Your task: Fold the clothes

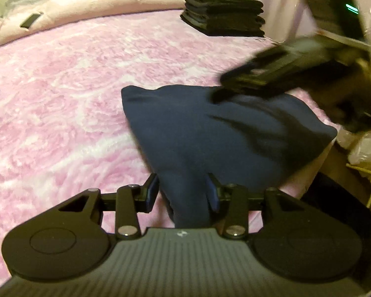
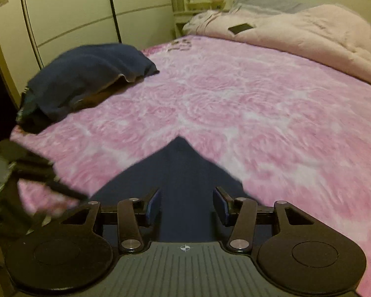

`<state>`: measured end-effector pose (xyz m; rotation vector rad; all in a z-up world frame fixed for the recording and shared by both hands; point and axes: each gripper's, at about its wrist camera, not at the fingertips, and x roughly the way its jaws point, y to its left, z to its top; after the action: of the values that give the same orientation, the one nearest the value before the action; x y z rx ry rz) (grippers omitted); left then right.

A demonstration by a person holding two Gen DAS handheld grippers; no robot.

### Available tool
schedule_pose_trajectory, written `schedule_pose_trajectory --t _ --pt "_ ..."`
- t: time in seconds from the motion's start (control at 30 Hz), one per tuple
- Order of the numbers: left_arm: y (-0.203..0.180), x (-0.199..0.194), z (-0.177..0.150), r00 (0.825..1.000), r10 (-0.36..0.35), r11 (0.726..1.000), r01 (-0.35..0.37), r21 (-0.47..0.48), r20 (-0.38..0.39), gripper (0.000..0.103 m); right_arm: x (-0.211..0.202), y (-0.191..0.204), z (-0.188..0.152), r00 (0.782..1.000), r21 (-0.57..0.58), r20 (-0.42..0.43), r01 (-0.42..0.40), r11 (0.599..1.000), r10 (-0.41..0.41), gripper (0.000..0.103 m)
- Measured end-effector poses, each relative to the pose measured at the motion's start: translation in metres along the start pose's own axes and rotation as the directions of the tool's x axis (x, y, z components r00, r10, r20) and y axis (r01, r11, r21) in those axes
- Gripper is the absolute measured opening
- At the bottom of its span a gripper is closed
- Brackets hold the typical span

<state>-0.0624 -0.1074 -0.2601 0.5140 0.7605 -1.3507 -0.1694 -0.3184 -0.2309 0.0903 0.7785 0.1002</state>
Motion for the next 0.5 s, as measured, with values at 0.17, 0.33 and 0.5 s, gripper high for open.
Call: schedule_pose_trajectory --t 0.17,0.33,0.5 --pt "-0.006 -0.002 -0.005 0.999 0.047 0.998 -0.046 -0.035 0.019 0.037 -0.044 0.000 -0.051 0.999 0.081 0.011 0.043 0.996 -0.044 0.052" --pt "-0.018 -0.001 -0.002 0.994 0.104 0.994 -0.104 -0.027 0.016 0.036 -0.058 -0.001 -0.085 0.996 0.121 0.000 0.088 0.989 -0.089 0.065" --pt "-0.032 -0.008 0.001 0.987 0.156 0.988 -0.156 -0.007 0.032 0.030 -0.083 0.005 -0.088 0.994 0.126 0.065 0.079 0.989 -0.088 0.065"
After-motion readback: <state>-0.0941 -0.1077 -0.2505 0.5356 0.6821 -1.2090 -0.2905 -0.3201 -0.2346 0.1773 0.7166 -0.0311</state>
